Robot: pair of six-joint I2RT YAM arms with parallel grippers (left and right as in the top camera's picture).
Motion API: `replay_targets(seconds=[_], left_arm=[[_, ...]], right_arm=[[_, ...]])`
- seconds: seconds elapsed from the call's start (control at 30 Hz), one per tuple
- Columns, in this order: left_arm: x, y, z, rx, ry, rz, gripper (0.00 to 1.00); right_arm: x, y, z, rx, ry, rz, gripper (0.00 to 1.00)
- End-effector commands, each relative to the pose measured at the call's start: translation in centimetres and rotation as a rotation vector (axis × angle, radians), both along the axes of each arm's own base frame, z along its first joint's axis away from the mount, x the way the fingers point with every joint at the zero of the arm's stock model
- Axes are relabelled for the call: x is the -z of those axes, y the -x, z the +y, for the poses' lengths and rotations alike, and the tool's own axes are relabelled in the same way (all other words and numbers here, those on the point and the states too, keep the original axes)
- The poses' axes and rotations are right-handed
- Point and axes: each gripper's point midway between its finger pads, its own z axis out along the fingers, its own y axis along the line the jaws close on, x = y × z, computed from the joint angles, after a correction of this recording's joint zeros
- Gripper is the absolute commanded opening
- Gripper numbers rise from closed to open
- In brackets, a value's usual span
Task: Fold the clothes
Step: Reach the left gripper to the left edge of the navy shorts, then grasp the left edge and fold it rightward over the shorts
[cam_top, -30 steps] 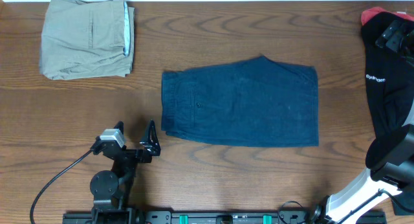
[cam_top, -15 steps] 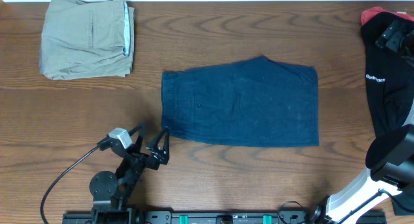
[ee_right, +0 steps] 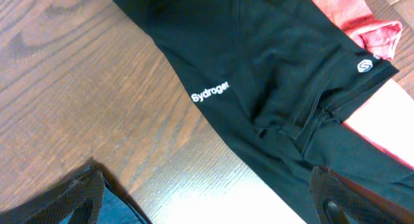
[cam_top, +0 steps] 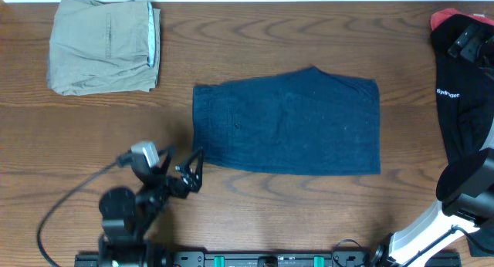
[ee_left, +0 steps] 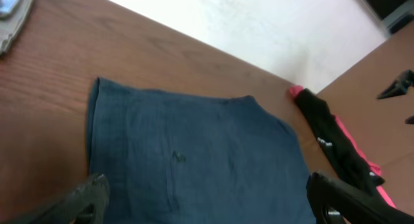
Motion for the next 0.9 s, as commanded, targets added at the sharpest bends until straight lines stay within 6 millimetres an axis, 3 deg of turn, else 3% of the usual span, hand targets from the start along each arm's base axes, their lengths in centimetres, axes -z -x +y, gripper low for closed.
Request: replay_targets(seconds=[0.0,0.1,0.3,0.43,0.73,0.87], left_arm=[[-1.4,-2.6,0.6,0.005,-0.126,0.072,0.98],[-0.8,-5.0,0.9,0.036,-0.192,0.243,0.98],[1.3,-9.0,3.6,-0.053,-0.296,0.640,0.98],[2.3,-11.4,3.4,-0.031,-0.289,0.729,0.98],[8.6,-13.2,3.4,-0.076,-0.222,0.904,0.98],[11.1,-12.9,3.0,-0.106,-0.154,1.009,0.98]], right_arm=[[0.2,0.6,-0.8,0.013,0.012,0.015,0.99],[0.2,0.6,-0.8,0.013,0.012,0.015,0.99],[0.2,0.6,-0.8,0.013,0.012,0.015,0.99],[0.2,0.6,-0.8,0.013,0.012,0.015,0.99],[0.2,0.6,-0.9,0.014,0.012,0.015,0.99],[0.2,0.6,-0.9,0.014,0.012,0.015,0.99]])
